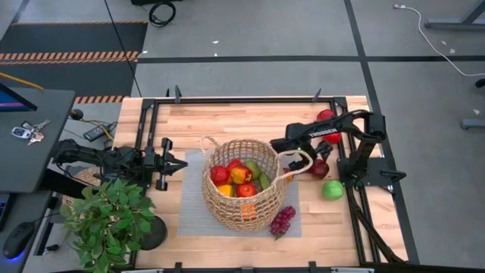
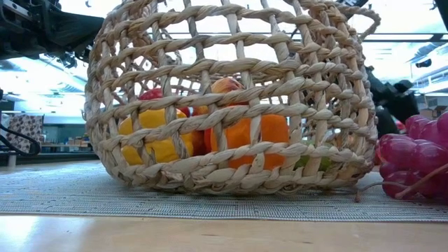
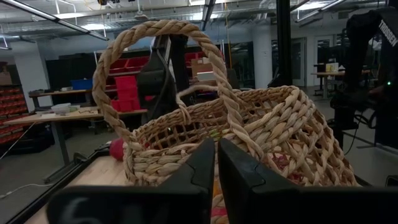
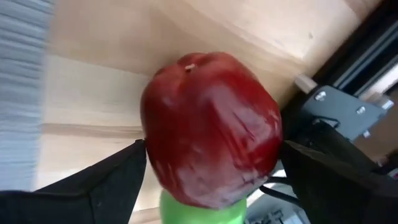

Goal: Build produce basket
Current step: Put the dark red apple into the brown basket

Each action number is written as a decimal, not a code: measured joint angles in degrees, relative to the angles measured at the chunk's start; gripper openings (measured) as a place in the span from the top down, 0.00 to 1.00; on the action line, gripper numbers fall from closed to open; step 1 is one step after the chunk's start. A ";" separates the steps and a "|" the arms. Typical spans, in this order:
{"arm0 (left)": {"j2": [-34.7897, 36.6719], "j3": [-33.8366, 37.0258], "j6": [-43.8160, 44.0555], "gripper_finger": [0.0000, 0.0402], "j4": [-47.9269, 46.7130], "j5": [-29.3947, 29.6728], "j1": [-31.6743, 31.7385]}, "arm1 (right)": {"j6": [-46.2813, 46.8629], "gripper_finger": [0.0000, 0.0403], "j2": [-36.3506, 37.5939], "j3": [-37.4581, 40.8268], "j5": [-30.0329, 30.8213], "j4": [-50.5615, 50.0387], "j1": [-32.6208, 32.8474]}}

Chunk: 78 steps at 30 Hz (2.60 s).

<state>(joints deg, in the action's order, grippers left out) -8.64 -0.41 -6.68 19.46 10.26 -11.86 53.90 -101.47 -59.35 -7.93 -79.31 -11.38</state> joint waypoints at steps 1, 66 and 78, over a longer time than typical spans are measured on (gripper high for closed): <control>0.02 0.00 0.00 0.93 0.00 -0.02 0.00 | 0.17 0.06 0.00 0.72 0.03 0.08 0.00; 0.02 0.00 0.02 0.92 0.00 -0.01 0.00 | -36.33 0.10 0.00 -64.52 34.42 0.49 18.69; 0.02 -0.02 0.02 0.94 0.00 -0.01 0.01 | -50.75 0.10 0.00 -64.52 30.80 2.73 28.23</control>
<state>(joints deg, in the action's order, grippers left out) -8.62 -0.42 -6.66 19.46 10.25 -11.85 3.14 -101.47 -123.87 22.87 -76.58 16.86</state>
